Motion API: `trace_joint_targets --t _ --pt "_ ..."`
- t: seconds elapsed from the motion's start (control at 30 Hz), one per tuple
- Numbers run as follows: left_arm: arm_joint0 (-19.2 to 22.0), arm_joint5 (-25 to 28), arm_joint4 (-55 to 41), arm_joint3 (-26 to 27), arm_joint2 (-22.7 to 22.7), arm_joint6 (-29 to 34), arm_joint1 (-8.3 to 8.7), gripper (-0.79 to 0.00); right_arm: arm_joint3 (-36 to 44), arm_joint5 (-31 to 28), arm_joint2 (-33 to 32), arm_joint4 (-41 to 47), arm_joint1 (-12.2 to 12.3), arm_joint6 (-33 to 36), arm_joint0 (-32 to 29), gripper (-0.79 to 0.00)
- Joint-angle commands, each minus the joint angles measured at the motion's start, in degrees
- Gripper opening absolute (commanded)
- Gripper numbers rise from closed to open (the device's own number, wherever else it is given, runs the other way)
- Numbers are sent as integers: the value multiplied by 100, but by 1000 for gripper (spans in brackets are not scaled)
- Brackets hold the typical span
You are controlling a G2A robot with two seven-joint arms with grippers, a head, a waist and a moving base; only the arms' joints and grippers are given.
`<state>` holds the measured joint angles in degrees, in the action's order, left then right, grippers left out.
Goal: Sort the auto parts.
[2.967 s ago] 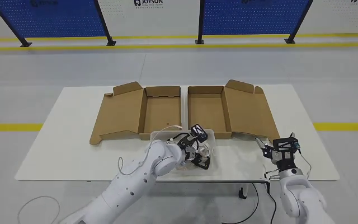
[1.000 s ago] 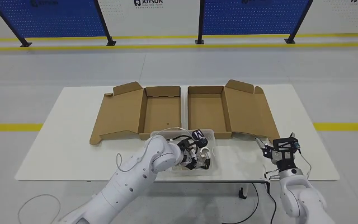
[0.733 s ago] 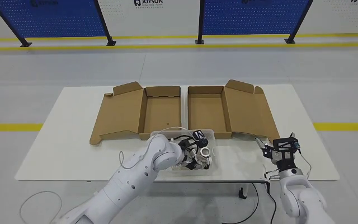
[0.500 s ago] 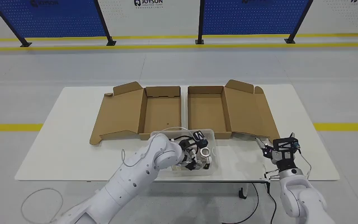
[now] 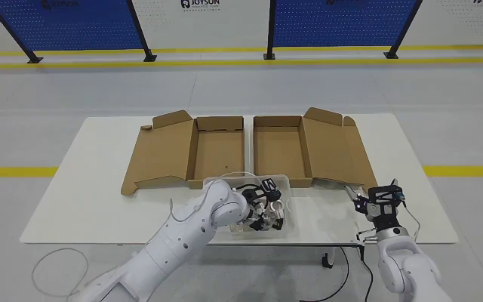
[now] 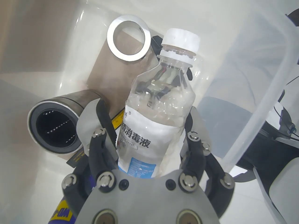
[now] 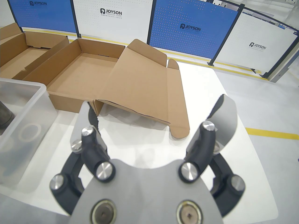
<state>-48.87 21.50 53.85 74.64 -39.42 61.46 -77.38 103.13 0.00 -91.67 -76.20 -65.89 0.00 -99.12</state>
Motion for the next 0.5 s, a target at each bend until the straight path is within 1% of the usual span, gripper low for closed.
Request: trace_joint_targets --t 0.0,0.03,0.1,0.13,0.2,0.23,0.27,0.3,0.33,0.47 --pt "11 1 -6 -42 16 -21 -9 -231 0 0 0 0 0 0 0 0" --pt "17 -9 2 -57 21 -28 -13 -277 0 0 0 0 0 0 0 0" --pt "17 -25 22 -75 25 -63 -16 -440 0 0 0 0 0 0 0 0" --pt "10 -52 28 -82 15 -95 -16 -486 0 0 0 0 0 0 0 0" --pt "-9 -63 47 -86 4 -129 -11 -542 0 0 0 0 0 0 0 0" --pt "-19 -63 56 -84 -1 -139 -9 -662 0 0 0 0 0 0 0 0" --pt "-29 -74 66 -75 -9 -160 -6 -742 0 0 0 0 0 0 0 0" --pt "-42 -84 82 -64 -17 -184 -3 -773 0 0 0 0 0 0 0 0" --pt "-56 -99 98 -51 -30 -215 2 -785 0 0 0 0 0 0 0 0" --pt "-120 -118 156 38 -95 -303 29 -785 0 0 0 0 0 0 0 0"
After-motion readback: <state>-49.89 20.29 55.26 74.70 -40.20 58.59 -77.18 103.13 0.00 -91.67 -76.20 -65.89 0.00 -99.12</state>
